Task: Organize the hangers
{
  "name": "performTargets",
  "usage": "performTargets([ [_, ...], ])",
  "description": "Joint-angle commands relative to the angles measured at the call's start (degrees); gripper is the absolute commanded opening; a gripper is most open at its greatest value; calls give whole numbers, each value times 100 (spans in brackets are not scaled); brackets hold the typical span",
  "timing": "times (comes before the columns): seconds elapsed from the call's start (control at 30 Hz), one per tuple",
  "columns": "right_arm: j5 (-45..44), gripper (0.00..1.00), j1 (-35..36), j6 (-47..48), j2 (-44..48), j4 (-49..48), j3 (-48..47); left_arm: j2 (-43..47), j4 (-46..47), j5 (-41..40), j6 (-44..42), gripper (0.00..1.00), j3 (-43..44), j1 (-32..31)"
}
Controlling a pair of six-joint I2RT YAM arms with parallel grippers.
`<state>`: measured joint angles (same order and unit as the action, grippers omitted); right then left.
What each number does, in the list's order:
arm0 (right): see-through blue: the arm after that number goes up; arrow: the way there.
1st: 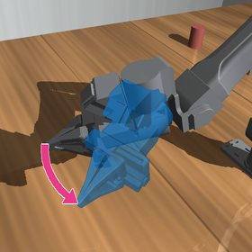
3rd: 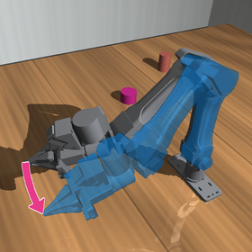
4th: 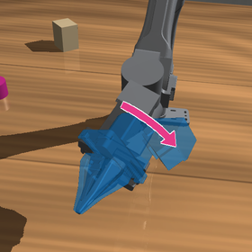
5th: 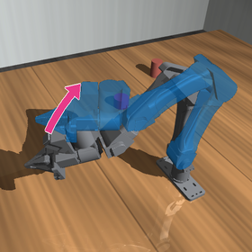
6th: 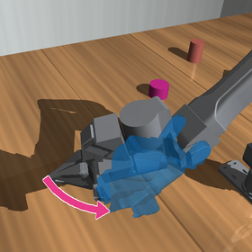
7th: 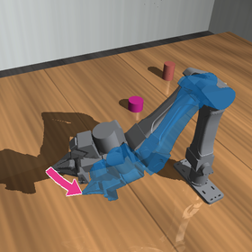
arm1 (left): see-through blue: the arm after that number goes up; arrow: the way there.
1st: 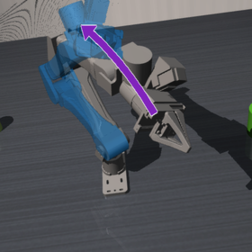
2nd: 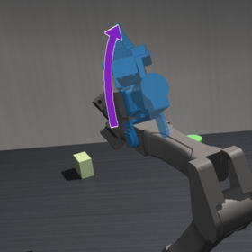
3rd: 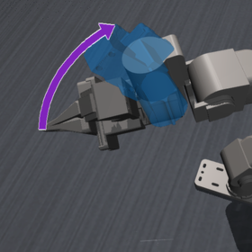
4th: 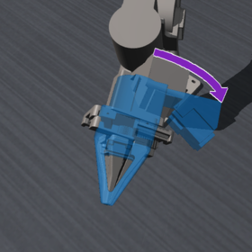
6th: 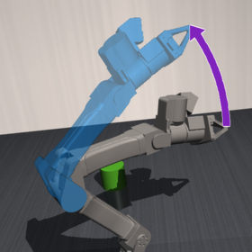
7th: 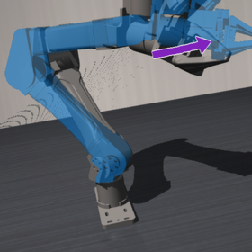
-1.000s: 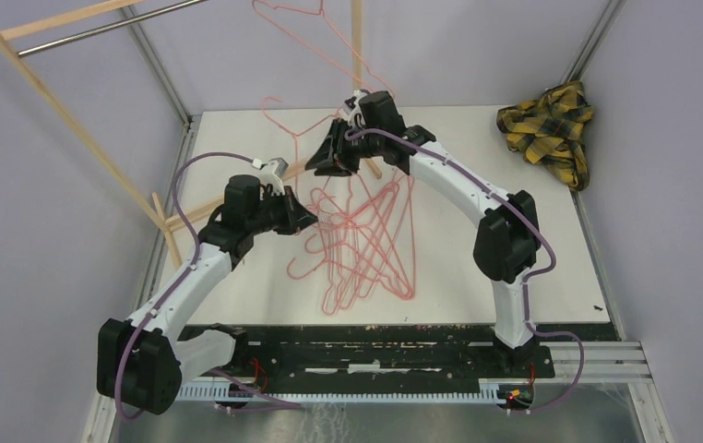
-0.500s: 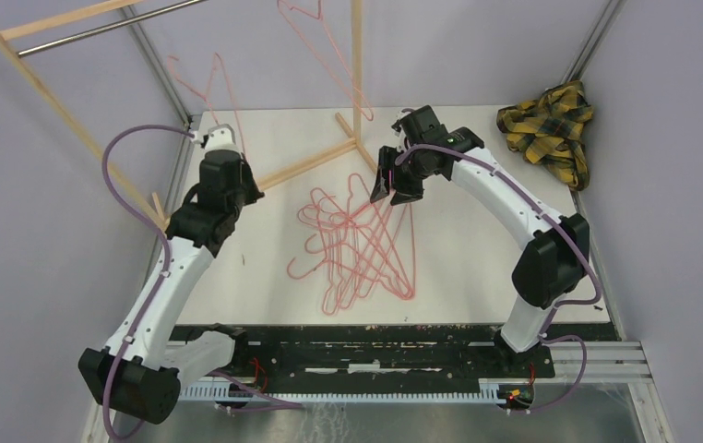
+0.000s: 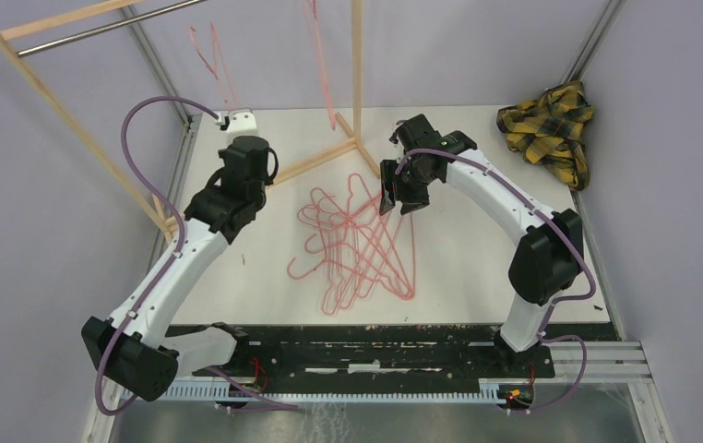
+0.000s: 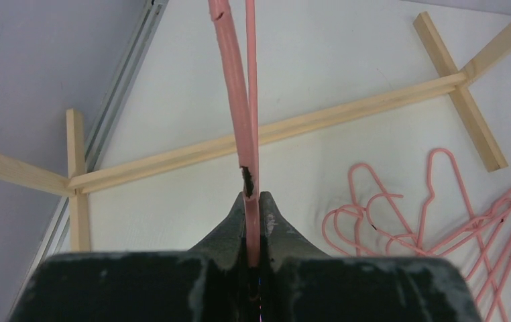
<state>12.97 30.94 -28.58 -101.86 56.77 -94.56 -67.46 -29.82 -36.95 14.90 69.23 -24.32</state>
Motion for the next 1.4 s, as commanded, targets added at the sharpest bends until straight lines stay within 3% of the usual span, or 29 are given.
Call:
performTargets([
  [0.0,-46,63,-60,156,-141,-22,-230,245,664,-802,-275,3,-105,-313],
  [0.2,29,62,-133,177,-266,-82,-247,291,951,-1165,-304,3,-397,-642],
  [0.67,201,62,-333,134,-505,-234,-420,-516,1880,-1090,-1154,3,354,-584],
  [1.1,465,61,-498,116,-696,-263,-440,-1203,1890,-398,-1078,3,1113,-36],
  [1.37,531,60,-579,95,-713,-272,-419,-1716,1177,627,-868,3,1698,230],
])
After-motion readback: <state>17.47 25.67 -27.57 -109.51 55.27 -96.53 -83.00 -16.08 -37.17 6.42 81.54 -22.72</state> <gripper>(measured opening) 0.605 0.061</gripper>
